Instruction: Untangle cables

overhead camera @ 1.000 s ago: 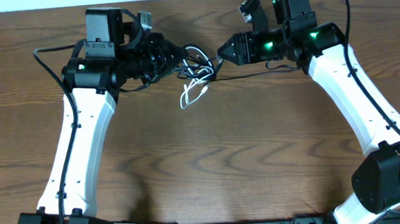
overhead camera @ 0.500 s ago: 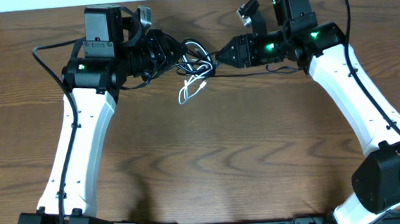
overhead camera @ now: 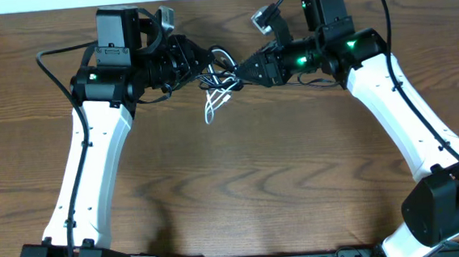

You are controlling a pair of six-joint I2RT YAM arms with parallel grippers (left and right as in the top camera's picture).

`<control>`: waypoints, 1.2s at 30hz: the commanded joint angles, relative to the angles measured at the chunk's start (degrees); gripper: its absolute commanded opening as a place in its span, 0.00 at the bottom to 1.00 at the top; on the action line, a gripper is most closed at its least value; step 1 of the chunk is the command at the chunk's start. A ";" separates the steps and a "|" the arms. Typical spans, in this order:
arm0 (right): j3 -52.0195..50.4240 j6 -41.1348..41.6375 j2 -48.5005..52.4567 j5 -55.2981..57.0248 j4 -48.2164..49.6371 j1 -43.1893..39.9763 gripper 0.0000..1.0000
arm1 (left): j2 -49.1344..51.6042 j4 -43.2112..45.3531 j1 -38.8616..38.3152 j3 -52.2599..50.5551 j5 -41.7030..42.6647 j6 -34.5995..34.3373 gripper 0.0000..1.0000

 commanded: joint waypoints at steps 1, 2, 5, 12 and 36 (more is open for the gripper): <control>0.59 -9.25 -1.29 -2.56 -0.07 0.48 0.50 | -1.55 0.02 -0.04 1.40 2.08 2.75 0.07; 0.59 -10.36 -1.29 -2.73 -0.52 0.63 0.49 | -1.55 0.04 -0.04 1.40 2.51 3.74 0.07; 0.59 -16.68 -1.29 -3.45 -3.13 1.60 0.48 | -1.55 -0.44 -0.04 1.40 2.99 5.92 0.07; 0.61 -21.86 -1.33 -1.07 -3.06 2.21 0.54 | -1.55 -0.70 -0.04 1.40 6.23 9.16 0.07; 0.55 -25.44 -3.21 -4.31 -6.34 3.65 0.49 | -1.49 -3.41 -0.02 1.33 7.23 10.67 0.08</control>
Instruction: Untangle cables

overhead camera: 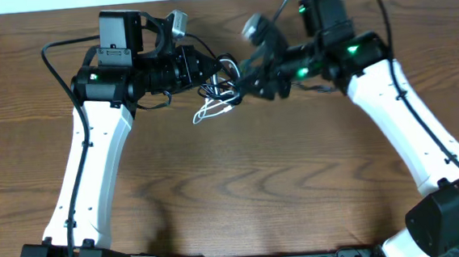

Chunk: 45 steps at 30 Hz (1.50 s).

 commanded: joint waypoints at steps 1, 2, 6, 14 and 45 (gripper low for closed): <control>0.55 -7.43 -0.39 -1.88 -1.01 1.11 0.49 | -1.49 0.33 0.02 1.33 1.60 -2.93 0.07; 0.52 -7.78 -0.24 -2.08 -1.07 1.16 0.49 | -1.49 0.33 0.02 1.33 1.60 -3.06 0.07; 0.52 -8.41 1.01 -3.17 -0.87 1.22 0.49 | -1.49 0.33 0.00 1.33 1.62 -3.72 0.07; 0.52 -9.09 4.92 -8.72 -0.33 1.75 0.44 | -1.46 0.35 0.00 1.33 1.57 -4.98 0.07; 0.57 30.60 4.61 21.11 3.10 -12.00 0.01 | 1.27 -16.22 0.02 -0.66 -27.96 1.22 0.07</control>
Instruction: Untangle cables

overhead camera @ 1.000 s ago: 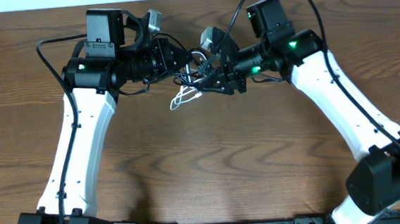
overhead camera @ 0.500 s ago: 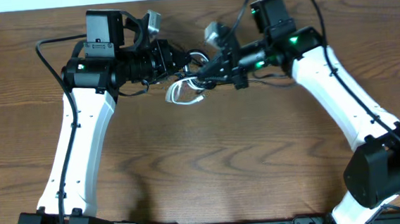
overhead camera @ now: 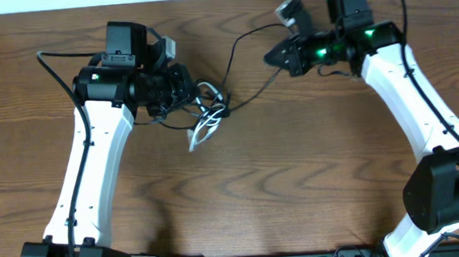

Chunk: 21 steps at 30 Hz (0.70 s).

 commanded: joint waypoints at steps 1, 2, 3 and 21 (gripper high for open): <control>0.57 11.78 -1.44 13.88 0.13 -2.49 0.01 | 1.22 -2.43 0.28 -0.22 -7.82 2.01 0.08; 0.57 11.76 -1.95 13.81 0.37 -3.23 0.01 | 1.29 -2.71 0.28 -0.22 -7.78 2.89 0.07; 0.57 11.43 -2.40 13.42 0.39 -3.74 0.01 | 1.33 -2.82 0.28 -0.22 -7.78 3.26 0.07; 0.55 5.64 -3.08 8.24 -4.17 4.74 0.33 | 4.15 3.58 0.04 -0.22 -0.85 -0.13 0.07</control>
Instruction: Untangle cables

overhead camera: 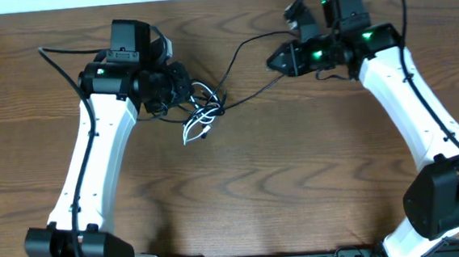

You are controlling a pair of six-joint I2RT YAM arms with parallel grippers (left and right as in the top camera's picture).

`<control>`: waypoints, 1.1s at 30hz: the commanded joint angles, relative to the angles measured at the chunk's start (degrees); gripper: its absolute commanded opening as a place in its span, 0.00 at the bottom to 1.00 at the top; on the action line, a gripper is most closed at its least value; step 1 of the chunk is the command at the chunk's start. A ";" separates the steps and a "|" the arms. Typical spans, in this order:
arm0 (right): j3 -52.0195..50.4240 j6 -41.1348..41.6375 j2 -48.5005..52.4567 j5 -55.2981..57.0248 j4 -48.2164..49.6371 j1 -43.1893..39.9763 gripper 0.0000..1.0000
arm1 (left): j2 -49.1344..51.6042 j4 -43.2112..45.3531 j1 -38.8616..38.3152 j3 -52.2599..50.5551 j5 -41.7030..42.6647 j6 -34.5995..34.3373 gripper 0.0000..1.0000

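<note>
A tangle of white and black cables [202,110] hangs at the tip of my left gripper [186,91], which is shut on the bundle's upper loops. From the bundle a black cable [247,95] stretches rightward, its far end pinched in my shut right gripper [276,62] at the upper right. A second black loop [240,45] arcs above it between bundle and right gripper. White cable ends [191,133] dangle below the bundle.
The brown wooden table [242,192] fills the view, with its far edge at a white wall. Each arm's own black supply cables run near the far edge. The arm bases stand at the near edge.
The left gripper has shifted slightly left with the bundle, and the white ends hang a bit further left. The right gripper holds nearly the same spot, black cable still drawn out.
Both grippers were close together at the top centre, holding the knot between them. Then they stayed close with the white ends swung left. Later the right gripper was far to the right, a black cable drawn out of the bundle, and it remains stretched now.
</note>
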 commanded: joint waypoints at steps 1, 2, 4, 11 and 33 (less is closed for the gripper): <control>0.55 -3.48 -1.51 -0.83 -0.26 2.58 0.37 | 1.73 2.16 0.09 -0.22 6.88 1.22 0.07; 0.55 -5.01 -1.51 -1.03 -0.22 3.34 0.41 | 1.97 3.32 0.09 -0.22 10.54 2.25 0.07; 0.55 -10.08 -1.51 -2.84 -0.20 4.94 0.47 | 2.10 4.85 0.11 -0.22 15.76 3.13 0.07; 0.55 -21.90 -1.51 -7.52 -0.26 8.44 0.62 | 2.08 5.64 0.11 -0.22 26.99 3.06 0.07; 0.55 -36.79 -1.40 -16.31 -4.61 10.16 0.61 | 2.08 4.24 2.36 -0.22 34.23 -0.61 0.07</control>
